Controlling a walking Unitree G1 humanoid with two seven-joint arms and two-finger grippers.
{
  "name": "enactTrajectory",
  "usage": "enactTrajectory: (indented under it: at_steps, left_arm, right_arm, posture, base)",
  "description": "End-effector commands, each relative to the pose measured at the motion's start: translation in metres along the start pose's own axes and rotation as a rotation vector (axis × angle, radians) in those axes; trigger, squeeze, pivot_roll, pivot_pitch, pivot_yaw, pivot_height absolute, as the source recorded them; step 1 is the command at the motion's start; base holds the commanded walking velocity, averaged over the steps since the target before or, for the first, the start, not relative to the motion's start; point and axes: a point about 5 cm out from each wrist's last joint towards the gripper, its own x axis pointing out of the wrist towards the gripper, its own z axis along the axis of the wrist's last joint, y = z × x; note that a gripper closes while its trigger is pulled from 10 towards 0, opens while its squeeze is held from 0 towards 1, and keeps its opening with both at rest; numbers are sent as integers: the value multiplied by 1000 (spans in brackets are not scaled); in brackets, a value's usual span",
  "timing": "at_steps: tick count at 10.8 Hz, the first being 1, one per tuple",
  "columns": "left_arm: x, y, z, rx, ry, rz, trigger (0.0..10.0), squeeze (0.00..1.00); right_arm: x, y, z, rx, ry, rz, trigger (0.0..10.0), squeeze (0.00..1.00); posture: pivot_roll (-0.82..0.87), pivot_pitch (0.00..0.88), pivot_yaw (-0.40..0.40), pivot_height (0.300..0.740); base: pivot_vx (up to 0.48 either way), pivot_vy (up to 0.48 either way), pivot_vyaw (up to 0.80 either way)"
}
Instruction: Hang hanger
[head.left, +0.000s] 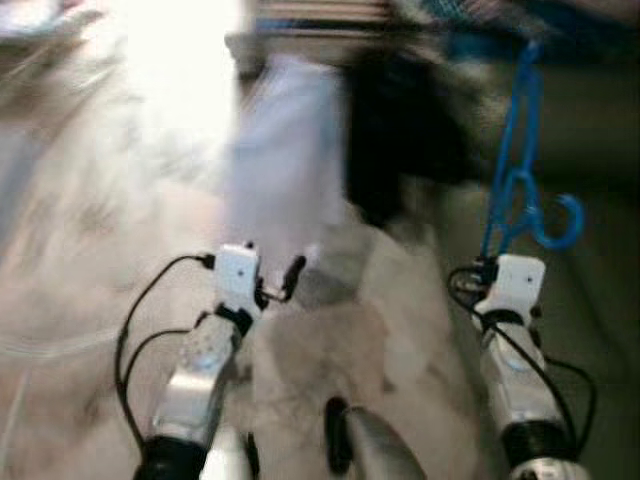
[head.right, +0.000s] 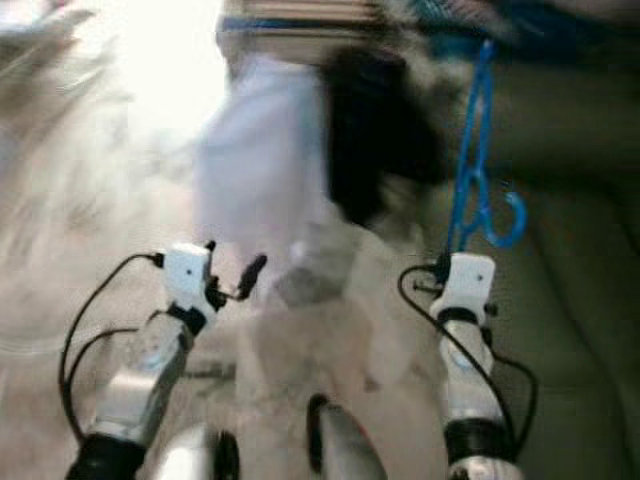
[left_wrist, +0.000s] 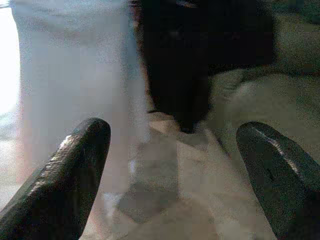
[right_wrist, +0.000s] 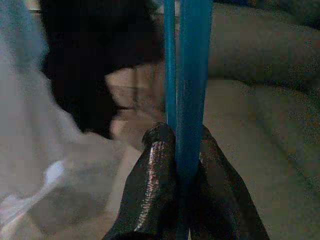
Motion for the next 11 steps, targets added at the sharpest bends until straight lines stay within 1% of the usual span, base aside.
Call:
enactTrajectory:
  at_steps: [1,2,3,4,5,6,7,8,9,10,11]
  left_arm:
    - [-1,-4,-2,1,14,-25,10000,0]
    - [-1,-5,-2,4,15,-27,10000,0]
    - [1,-5,-1,2,12,-30,10000,0]
    - [1,-4,1,-10,2,-31,10000,0]
    - [1,-3,2,-4,-3,-28,10000,0]
    - [2,-3,4,-6,-7,-17,10000,0]
    - [3,-2,5,-9,-9,-5,10000,0]
    - [4,-1,5,-13,-5,4,10000,0]
    - [4,-1,4,-1,2,13,10000,0]
    - [6,3,3,55,3,82,10000,0]
    - [6,6,5,66,-5,127,10000,0]
  right_arm:
    - [0,-5,1,3,-6,-29,10000,0]
    - [0,-7,1,-3,-4,-45,10000,0]
    - [2,-10,0,14,24,-82,10000,0]
    - [3,-9,-7,9,83,-77,10000,0]
    - [2,-7,-17,-4,161,-58,10000,0]
    - [-2,-5,-22,11,179,-21,10000,0]
    - [-4,-4,-21,-1,166,1,10000,0]
    - [-4,0,-26,13,215,5,10000,0]
    - [-4,3,-28,-22,235,20,10000,0]
    - [-3,2,-27,-104,233,5,10000,0]
    - [-1,1,-26,-183,232,14,10000,0]
  posture:
    - [-8,175,-47,740]
    - [-8,173,-48,740]
    - [-9,173,-48,740]
    - [-9,173,-48,740]
    - [-11,173,-48,740]
    - [-10,173,-48,740]
    - [-10,173,-48,740]
    - [-15,176,-47,740]
    - [-16,177,-47,740]
    - [-17,183,-49,740]
    - [-19,197,-53,740]
  base:
    - [0,0,-800]
    - [0,0,-800]
    - [0,0,-738]
    - [0,0,0]
    - [341,0,0]
    - [428,0,0]
    - [431,0,0]
    - [428,0,0]
    - [420,0,0]
    - [0,0,0]
    - [0,0,0]
